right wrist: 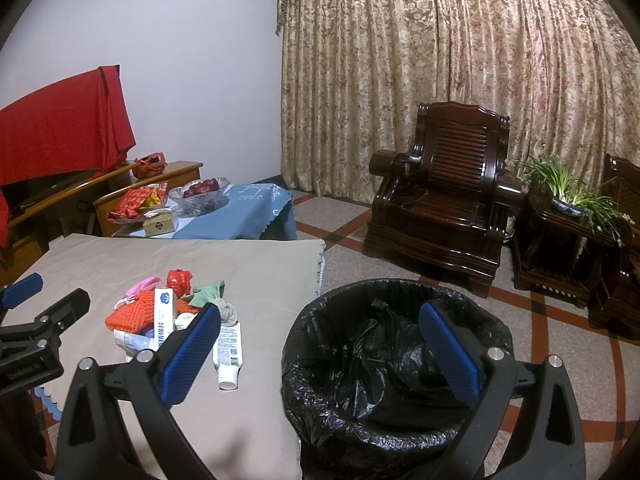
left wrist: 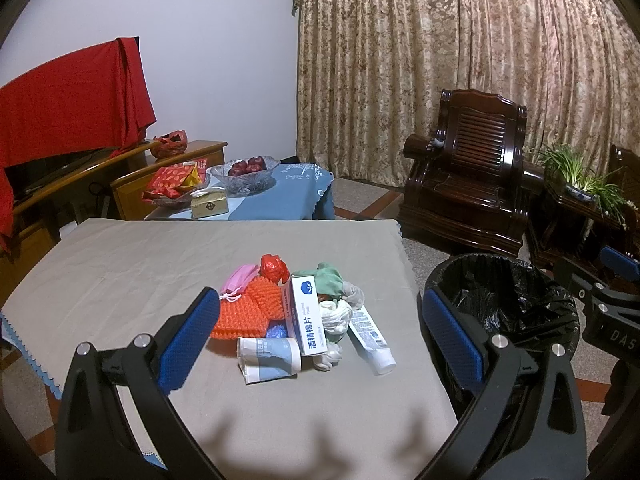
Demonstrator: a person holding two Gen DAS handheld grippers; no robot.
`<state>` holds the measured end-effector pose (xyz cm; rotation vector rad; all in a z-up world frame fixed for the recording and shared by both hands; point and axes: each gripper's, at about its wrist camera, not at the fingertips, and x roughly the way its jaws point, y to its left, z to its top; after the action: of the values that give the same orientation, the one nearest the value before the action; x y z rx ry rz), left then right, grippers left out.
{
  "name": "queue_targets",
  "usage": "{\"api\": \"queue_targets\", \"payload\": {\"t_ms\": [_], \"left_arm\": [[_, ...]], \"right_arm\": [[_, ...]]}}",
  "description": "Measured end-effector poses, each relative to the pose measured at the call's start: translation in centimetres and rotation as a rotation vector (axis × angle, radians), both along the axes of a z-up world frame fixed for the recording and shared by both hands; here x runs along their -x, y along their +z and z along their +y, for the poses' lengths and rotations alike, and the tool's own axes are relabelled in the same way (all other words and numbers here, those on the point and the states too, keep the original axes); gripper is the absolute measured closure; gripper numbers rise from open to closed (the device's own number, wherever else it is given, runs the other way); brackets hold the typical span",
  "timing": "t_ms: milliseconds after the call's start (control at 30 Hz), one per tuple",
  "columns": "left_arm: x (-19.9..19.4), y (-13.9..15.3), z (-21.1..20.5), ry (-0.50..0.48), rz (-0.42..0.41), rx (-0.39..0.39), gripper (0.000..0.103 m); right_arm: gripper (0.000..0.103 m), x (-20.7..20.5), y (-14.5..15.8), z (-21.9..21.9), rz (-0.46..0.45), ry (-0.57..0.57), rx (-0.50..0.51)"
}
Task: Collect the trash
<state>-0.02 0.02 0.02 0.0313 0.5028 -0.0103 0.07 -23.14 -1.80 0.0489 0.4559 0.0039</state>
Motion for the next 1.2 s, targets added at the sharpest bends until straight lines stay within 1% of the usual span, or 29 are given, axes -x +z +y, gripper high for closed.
{"api": "queue_targets", "payload": {"t_ms": [867,967,1067,1200], "left_arm": [[0.0,0.0,0.0,0.001,0.001,0.003,0.005],[0.1,0.1,0.0,0.003,0.002,0.008,0.005],[-0.2,-0.1,0.6,0.010,0.002,0.015,0.005],[-0.8,-0.7,1.9,0.046,-0.011,0.011,0.005]], "right_arm": [[0.006,-0.1,0.1,0.3,0.003,0.000,0.000],[0.006,-0.7,-0.4,1.1,0.003,0.009,-0.001],[0.006,-0.5,0.1,1.2,0.002,0.031,0.000],[0.006,-1.7,-0.7,2.7,0.010,0.073,0.000]]}}
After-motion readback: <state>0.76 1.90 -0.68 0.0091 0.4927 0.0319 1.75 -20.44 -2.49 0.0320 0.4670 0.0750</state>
